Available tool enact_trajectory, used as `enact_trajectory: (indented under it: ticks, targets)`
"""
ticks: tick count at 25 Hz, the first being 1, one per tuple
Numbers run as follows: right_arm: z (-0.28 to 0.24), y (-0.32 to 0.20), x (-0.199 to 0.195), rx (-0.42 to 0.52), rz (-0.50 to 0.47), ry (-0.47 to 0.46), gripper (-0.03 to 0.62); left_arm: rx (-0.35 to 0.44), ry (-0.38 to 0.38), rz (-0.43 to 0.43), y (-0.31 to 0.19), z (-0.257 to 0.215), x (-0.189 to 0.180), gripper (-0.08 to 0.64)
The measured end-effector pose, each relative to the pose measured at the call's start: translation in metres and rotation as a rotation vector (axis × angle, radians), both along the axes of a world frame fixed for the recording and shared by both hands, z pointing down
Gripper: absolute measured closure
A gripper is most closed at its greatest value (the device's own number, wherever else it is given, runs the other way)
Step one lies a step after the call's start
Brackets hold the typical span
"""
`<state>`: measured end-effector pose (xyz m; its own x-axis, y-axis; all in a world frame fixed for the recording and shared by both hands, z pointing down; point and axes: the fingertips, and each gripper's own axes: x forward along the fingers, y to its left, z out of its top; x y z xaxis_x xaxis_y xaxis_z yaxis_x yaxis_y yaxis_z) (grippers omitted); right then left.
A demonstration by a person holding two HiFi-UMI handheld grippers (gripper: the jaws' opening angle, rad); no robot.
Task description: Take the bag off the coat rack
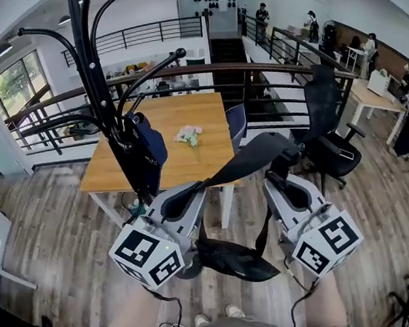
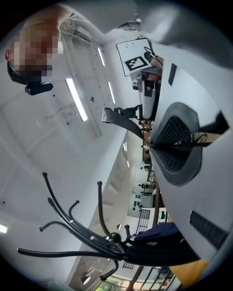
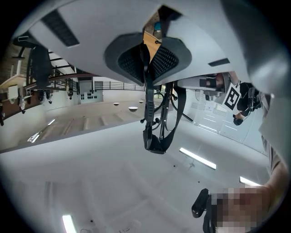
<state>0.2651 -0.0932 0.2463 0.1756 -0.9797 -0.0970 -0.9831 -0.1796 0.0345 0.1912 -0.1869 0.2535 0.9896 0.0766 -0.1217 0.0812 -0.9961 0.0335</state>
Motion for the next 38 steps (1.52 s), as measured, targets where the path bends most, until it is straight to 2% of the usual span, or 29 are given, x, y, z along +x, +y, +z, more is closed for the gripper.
enact_trajectory:
  ticks: [6, 12, 20, 24, 29, 38]
  targets:
    - [0.039, 0.041, 0.017, -0.074, 0.103, -0.044, 0.540, -0.039, -0.059, 0.115, 0.036, 0.037, 0.028, 0.543]
    - [0.077, 0.067, 0.033, -0.139, 0.177, -0.073, 0.540, -0.015, -0.109, 0.173, 0.057, 0.076, 0.049, 0.543]
    - [0.141, 0.082, 0.037, -0.245, 0.231, -0.136, 0.540, -0.063, -0.215, 0.240, 0.068, 0.135, 0.062, 0.543]
    - [0.175, 0.092, 0.038, -0.293, 0.250, -0.199, 0.540, -0.045, -0.286, 0.247, 0.077, 0.166, 0.063, 0.543]
    - [0.204, 0.094, 0.038, -0.342, 0.252, -0.247, 0.540, -0.061, -0.349, 0.246, 0.081, 0.199, 0.060, 0.543]
    - [0.212, 0.085, 0.035, -0.370, 0.223, -0.260, 0.540, -0.105, -0.377, 0.236, 0.072, 0.209, 0.054, 0.543]
